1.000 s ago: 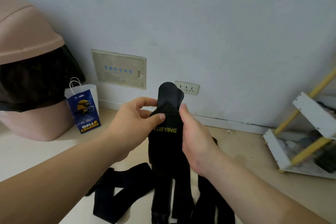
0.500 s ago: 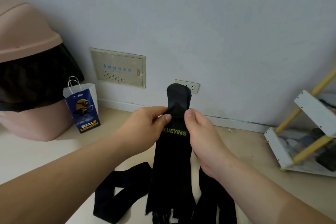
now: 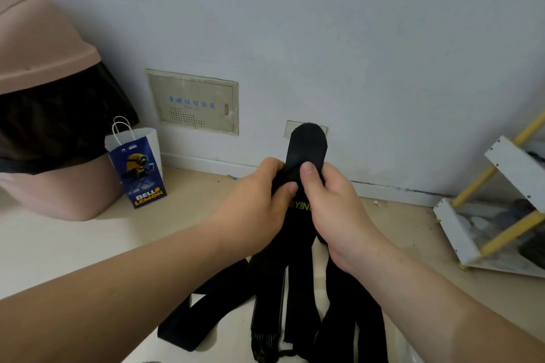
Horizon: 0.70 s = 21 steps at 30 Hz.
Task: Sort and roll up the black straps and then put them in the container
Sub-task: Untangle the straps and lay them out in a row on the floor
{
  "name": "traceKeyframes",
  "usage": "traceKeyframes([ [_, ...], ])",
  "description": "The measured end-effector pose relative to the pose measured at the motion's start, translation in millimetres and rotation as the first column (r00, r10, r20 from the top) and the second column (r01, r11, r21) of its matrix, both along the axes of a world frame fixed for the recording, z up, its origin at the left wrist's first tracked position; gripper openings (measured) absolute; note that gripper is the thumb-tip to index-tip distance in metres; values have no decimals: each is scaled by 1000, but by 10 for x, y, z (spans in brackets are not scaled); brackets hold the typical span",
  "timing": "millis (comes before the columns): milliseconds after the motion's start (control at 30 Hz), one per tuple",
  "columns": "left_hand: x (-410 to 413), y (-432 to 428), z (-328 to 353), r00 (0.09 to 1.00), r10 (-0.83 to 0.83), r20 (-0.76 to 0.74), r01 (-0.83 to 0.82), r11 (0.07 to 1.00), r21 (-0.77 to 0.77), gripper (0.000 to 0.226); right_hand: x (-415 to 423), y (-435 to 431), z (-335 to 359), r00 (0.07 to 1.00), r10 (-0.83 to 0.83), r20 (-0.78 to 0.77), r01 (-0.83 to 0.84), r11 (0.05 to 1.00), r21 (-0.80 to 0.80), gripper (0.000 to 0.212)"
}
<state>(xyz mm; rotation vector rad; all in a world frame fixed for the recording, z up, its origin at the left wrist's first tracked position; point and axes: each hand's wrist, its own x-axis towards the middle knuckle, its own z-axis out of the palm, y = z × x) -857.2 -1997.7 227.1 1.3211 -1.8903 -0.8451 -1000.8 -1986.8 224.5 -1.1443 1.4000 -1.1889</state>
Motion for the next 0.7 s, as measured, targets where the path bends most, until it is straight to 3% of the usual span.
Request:
traceKeyframes([
  [100, -64, 55, -62, 988, 26, -151, 6, 979, 204, 18, -8, -38, 70, 998, -59, 26, 60, 998, -23, 28],
  [267, -86, 130, -181, 991, -81, -102, 113, 923, 367, 25, -134, -143, 176, 954, -213, 211, 211, 977, 33, 33],
  [333, -102, 128, -173, 995, -75, -67, 94, 930, 356, 25, -206, -176, 191, 930, -236, 284, 224, 972, 74, 34],
  [433, -127, 107, -93, 1000, 13, 13, -16, 973, 232, 23, -288, -205, 135, 920, -155, 361, 108, 983, 148, 40],
  [533, -169, 94, -73, 990, 94, -109, -68, 973, 222, 22, -306, -161, 37, 931, 39, 362, -147, 950, 275, 48],
  [600, -188, 97, -51, 983, 120, -141, -86, 971, 225, 21, -281, -80, 19, 922, 130, 363, -254, 915, 315, 40],
  [700, -196, 120, -53, 979, 120, -165, -74, 962, 264, 23, -256, -45, 13, 935, 117, 335, -206, 947, 245, 30],
])
